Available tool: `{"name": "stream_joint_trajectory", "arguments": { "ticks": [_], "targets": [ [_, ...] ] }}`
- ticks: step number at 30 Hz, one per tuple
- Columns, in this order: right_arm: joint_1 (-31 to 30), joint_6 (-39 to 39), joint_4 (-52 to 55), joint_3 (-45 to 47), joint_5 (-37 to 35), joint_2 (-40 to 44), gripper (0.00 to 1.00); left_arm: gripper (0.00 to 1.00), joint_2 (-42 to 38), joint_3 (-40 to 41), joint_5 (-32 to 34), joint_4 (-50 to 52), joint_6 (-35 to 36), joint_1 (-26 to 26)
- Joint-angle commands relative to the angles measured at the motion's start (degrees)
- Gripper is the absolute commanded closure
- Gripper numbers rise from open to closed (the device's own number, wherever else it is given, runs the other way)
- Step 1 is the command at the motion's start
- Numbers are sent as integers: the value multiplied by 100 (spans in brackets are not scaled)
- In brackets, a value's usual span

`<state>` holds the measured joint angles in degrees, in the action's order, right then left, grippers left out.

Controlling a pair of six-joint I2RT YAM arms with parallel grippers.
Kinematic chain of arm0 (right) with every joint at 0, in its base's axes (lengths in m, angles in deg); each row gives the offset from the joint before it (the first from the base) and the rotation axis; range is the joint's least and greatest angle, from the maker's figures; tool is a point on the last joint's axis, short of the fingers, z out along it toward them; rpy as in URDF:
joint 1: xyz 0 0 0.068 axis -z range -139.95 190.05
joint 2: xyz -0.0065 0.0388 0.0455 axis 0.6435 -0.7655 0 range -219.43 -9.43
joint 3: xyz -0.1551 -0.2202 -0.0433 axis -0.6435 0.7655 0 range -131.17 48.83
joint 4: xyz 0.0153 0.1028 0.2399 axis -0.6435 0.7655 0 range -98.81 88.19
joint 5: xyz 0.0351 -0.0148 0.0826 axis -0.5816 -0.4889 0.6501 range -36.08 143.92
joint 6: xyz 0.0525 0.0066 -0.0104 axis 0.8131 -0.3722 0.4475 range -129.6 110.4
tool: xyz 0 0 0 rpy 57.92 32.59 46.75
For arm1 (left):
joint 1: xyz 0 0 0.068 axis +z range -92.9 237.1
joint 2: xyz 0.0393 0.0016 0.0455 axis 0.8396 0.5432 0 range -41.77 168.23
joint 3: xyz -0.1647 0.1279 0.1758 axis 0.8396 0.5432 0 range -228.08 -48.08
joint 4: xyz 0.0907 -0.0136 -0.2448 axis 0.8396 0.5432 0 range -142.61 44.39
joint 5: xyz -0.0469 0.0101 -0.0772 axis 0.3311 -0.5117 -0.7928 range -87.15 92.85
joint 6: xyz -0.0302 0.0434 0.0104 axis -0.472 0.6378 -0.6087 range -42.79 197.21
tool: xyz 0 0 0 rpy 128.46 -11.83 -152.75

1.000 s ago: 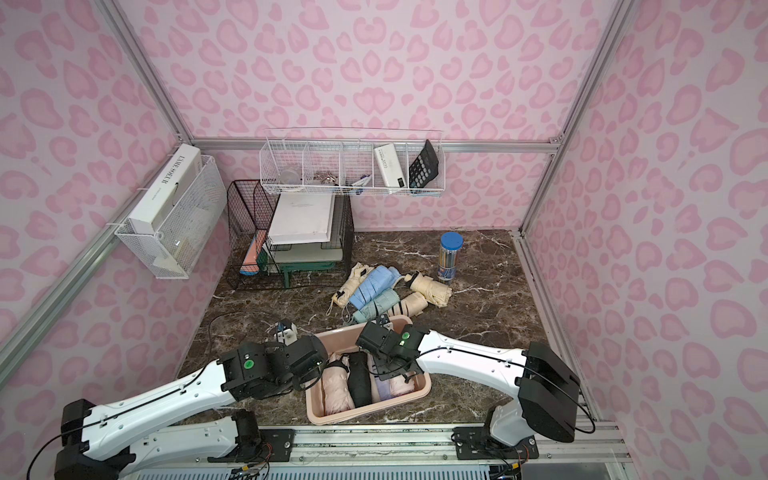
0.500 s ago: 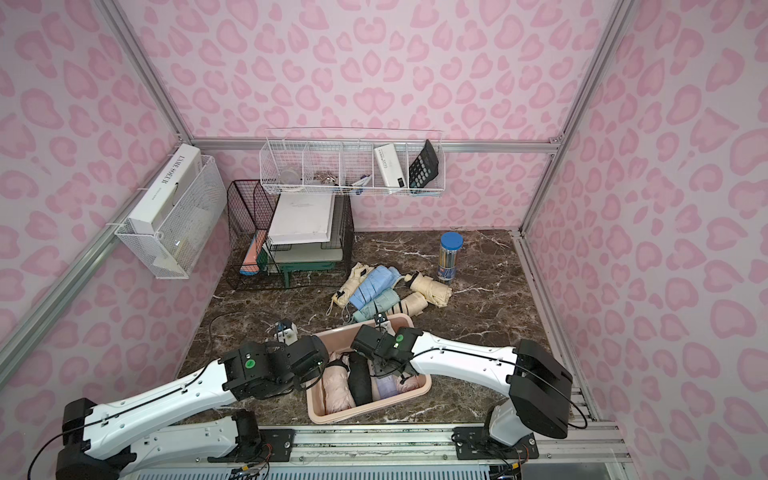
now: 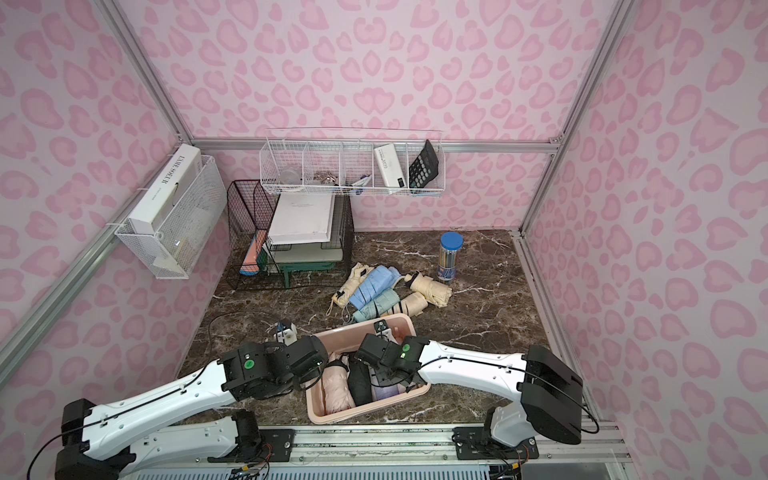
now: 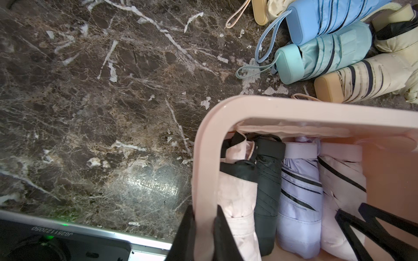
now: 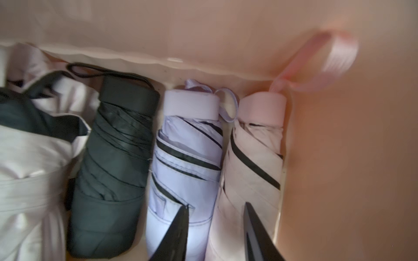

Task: Put the umbrella into the storage box
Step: Move the storage box to the center of the board.

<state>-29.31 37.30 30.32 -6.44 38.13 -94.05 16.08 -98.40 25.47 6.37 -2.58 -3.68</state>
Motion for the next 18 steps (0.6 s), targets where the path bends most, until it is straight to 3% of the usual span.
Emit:
{"name": "stream_joint_trajectory", "arguments": {
  "ticks": [1,9,18],
  "targets": [
    [2,189,-137,80,-122,-166,68,97,-41,-21,278,104,-72,2],
    [-7,117,-284,77,-108,-302,68,97,-51,-18,322,317,-113,4],
    [-16,-930,-1006,-550,-84,850,46,96,-229,120,733,765,-40,13]
  ]
}}
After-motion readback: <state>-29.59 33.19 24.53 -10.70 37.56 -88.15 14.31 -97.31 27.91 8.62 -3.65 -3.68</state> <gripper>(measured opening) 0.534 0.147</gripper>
